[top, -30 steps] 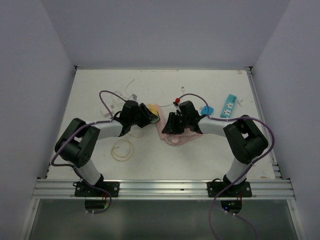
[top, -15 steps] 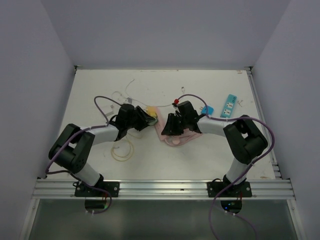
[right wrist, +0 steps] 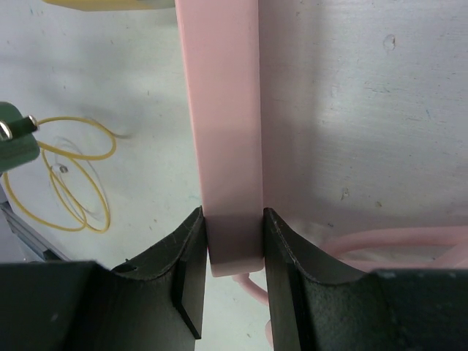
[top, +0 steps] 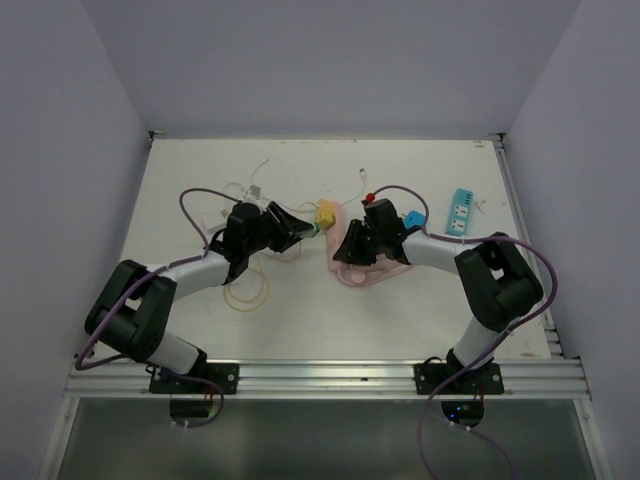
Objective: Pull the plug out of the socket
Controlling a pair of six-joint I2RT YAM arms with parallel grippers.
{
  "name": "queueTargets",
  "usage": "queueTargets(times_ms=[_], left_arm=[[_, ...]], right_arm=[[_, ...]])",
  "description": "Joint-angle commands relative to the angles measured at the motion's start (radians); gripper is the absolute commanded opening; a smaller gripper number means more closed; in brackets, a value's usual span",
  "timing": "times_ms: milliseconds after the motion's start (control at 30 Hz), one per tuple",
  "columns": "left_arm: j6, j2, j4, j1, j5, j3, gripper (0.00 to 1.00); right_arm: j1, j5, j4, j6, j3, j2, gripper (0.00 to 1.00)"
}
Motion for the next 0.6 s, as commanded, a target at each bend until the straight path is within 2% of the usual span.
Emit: queueTargets(times_ms=[0, 133, 333, 433, 567], left_arm=[[0.074, -0.035, -0.028, -0.005, 0.081, 0.071, 0.0], [0.177, -0.099, -0.114, -0.005, 0.14, 0.089, 0.0], [0.347, -0.238, -0.306, 0.027, 0.082, 0.12, 0.0], [0.349, -0.279, -0.341, 0.116, 0.08, 0.091, 0.0], [0.349, -0.259, -0.374, 0.318, 0.091, 0.059, 0.0]], right_arm=[[-0.046, 0.282, -0.318, -0.053, -0.106, 0.1, 0.0], [-0.053, 0.264, -0.301, -0.058, -0.109, 0.106, 0.0], [-0.054, 0.244, -0.287, -0.071, -0.107, 0.116, 0.0], [-0.054, 0.244, -0.282, -0.077, -0.106, 0.119, 0.0], [-0.054, 0.216, -0.276, -0.087, -0.106, 0.118, 0.0]])
